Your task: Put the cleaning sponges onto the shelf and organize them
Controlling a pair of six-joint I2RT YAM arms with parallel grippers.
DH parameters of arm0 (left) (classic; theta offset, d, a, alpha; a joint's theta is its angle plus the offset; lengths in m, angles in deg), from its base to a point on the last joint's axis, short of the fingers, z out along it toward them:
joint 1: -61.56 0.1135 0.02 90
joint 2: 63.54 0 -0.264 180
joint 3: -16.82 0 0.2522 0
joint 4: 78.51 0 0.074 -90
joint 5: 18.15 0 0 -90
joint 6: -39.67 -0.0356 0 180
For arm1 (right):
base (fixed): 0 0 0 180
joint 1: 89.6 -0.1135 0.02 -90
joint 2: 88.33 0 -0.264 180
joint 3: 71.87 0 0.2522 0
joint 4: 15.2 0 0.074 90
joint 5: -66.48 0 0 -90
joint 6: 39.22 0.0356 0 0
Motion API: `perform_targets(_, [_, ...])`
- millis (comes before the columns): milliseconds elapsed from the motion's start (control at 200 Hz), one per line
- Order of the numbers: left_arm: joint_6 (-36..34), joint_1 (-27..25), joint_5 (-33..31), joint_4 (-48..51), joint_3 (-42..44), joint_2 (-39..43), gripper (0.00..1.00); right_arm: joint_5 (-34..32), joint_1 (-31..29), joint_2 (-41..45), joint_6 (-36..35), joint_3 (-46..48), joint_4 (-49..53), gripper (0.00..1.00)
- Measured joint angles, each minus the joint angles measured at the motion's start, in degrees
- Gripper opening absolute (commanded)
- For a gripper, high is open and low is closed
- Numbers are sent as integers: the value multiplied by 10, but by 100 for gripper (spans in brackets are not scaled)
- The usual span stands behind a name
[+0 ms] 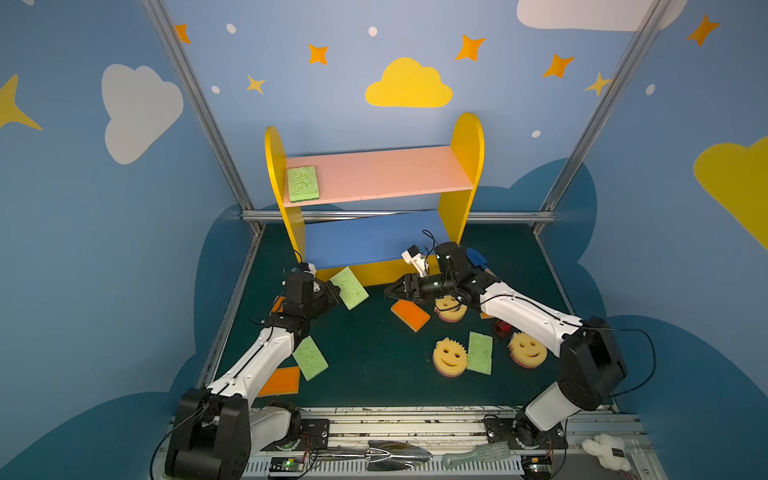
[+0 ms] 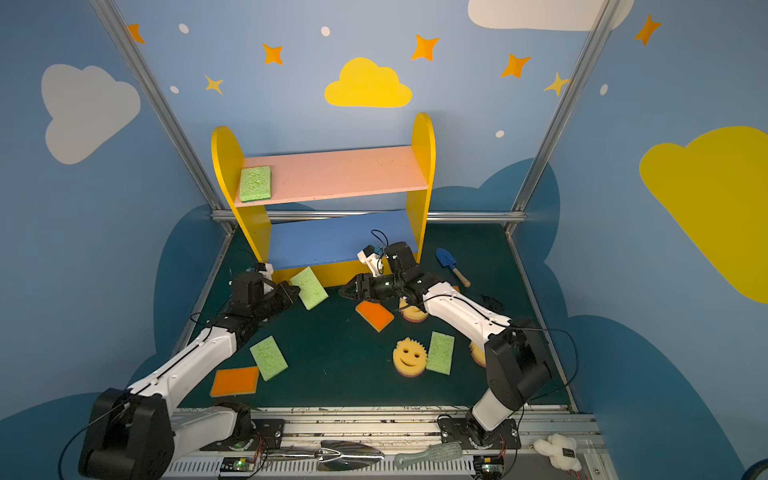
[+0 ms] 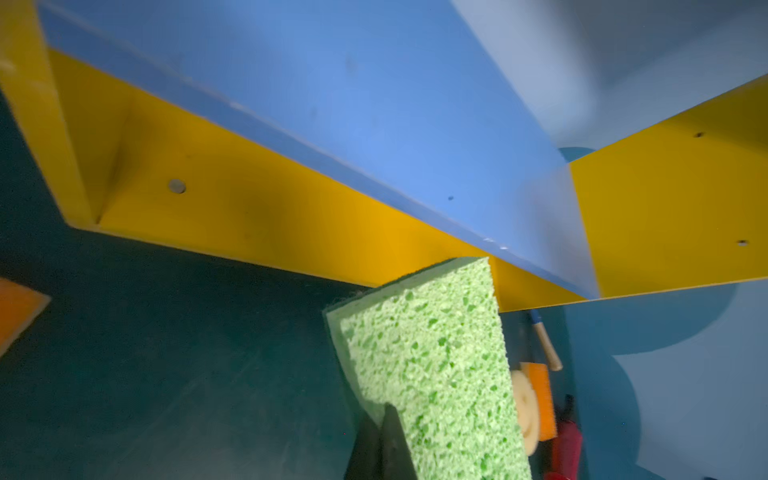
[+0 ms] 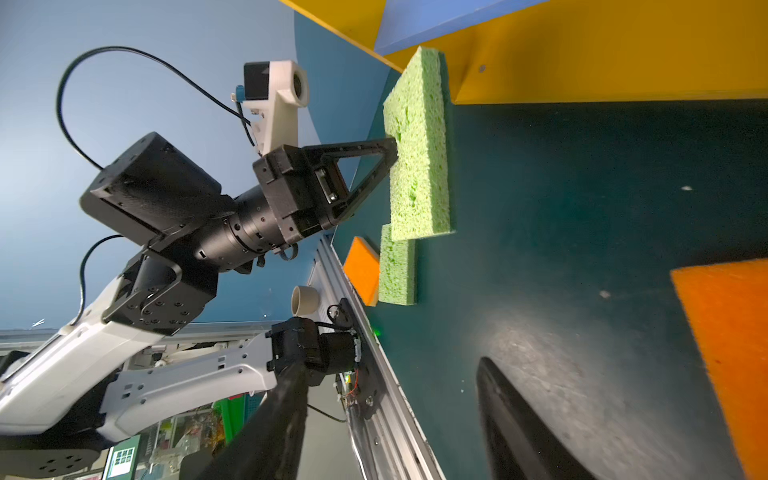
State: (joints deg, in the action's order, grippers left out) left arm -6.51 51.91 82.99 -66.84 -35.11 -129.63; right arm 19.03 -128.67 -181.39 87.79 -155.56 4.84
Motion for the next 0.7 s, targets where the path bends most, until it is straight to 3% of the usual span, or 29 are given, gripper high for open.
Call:
perform_targets(260, [8,1,45,25,-30,42,3,15,-29,-35,-10,-46,3,57])
perform_targets(511, [16,3,62,43,-37,63,3,19,-37,-52,-12,-74,-2,43])
perform_targets(701, [21,3,70,49,-40,63,3,21,-40,-58,-13,-89,-4,40])
